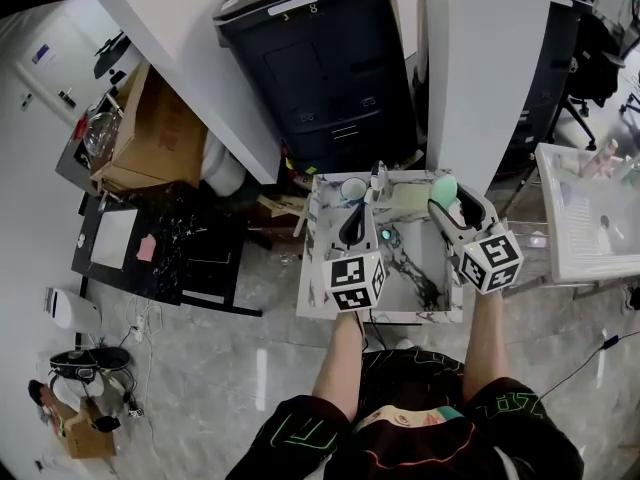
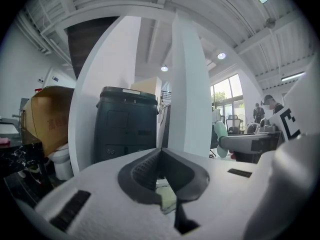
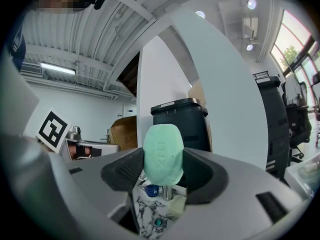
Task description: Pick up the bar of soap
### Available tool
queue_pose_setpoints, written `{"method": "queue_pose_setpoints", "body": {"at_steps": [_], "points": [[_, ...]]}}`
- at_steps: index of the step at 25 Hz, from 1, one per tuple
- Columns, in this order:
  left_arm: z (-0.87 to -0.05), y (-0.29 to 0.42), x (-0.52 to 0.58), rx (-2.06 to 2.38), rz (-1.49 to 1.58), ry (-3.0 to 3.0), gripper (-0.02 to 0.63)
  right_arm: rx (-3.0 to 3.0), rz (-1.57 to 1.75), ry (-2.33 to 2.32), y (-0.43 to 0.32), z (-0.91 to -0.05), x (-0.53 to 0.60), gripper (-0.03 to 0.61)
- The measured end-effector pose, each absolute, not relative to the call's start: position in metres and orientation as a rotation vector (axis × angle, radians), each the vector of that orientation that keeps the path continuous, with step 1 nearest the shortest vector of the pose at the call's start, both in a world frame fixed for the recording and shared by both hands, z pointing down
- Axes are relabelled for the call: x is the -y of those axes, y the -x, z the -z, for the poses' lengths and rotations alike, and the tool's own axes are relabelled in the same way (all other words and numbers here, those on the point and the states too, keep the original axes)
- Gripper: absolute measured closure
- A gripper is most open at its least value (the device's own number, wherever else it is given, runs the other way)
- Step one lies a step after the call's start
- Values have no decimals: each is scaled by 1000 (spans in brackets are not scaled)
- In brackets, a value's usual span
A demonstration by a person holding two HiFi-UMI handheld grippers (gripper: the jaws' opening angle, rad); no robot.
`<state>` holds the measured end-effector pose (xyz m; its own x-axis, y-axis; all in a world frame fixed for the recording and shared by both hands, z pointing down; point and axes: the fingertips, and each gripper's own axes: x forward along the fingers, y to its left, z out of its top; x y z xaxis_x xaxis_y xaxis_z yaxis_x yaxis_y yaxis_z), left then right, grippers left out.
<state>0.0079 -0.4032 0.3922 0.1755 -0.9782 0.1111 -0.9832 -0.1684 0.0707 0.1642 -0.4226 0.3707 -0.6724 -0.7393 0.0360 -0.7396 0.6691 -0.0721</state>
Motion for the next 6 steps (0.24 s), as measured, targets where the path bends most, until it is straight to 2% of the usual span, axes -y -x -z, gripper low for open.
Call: {"method": "queue_pose_setpoints", "body": {"at_steps": [6], "points": [[-393, -8, 405, 1929, -59, -2307, 606, 2865, -127, -1277, -164, -369, 425, 327]]}}
